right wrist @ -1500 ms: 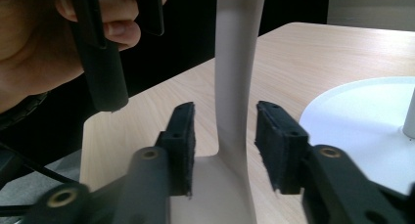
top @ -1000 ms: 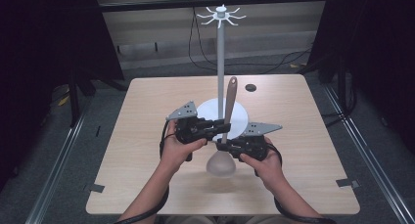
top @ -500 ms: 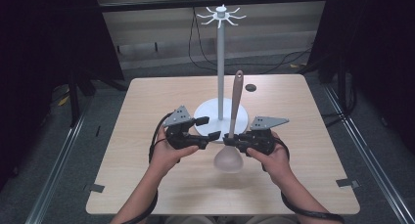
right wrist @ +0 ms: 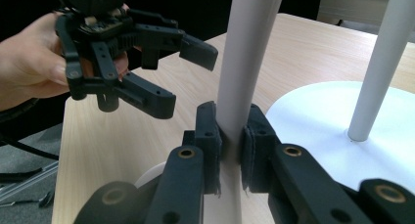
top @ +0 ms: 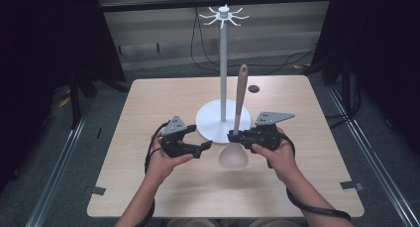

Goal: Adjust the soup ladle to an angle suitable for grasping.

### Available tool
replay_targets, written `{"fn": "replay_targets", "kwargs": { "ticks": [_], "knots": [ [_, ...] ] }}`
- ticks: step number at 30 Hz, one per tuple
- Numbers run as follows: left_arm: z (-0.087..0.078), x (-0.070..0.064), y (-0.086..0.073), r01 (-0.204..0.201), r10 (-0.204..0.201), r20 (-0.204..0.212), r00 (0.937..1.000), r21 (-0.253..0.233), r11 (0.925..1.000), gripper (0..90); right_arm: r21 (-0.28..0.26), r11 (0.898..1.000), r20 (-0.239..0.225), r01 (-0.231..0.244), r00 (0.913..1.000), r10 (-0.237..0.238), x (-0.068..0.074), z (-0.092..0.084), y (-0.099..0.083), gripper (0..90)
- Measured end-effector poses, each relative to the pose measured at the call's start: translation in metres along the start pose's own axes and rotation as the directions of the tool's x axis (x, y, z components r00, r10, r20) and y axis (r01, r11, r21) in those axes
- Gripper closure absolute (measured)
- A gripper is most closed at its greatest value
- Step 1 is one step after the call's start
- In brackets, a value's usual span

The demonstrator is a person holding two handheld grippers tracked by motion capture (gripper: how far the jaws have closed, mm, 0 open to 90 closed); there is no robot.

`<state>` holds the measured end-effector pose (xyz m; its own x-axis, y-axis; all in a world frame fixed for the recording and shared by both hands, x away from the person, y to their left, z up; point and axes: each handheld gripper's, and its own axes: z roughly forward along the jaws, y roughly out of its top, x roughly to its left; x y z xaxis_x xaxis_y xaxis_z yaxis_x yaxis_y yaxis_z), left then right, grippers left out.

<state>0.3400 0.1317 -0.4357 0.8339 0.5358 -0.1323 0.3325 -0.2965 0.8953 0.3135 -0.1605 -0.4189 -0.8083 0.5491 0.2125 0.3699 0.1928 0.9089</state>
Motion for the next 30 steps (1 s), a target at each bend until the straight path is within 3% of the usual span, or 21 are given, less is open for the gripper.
{"fn": "replay_targets", "kwargs": {
  "ticks": [7, 11, 30],
  "knots": [
    [0.001, 0.009, -0.015, 0.042, -0.041, -0.029, 0.9988, 0.048, 0.9979, 9.3, 0.005, 1.0, -0.008, 0.011, 0.9999, -0.011, 0.0, 0.002, 0.008, 80.5],
    [0.001, 0.01, -0.021, 0.079, -0.078, -0.025, 0.9967, 0.053, 0.9955, 7.5, 0.006, 1.0, -0.014, 0.027, 0.9995, -0.027, 0.001, 0.003, 0.017, 80.5],
    [-0.001, 0.011, -0.026, 0.085, -0.083, -0.027, 0.9962, 0.081, 0.9931, 4.8, 0.029, 0.994, -0.043, 0.101, 0.9941, -0.1, 0.005, 0.015, 0.068, 80.5]
  ]
}}
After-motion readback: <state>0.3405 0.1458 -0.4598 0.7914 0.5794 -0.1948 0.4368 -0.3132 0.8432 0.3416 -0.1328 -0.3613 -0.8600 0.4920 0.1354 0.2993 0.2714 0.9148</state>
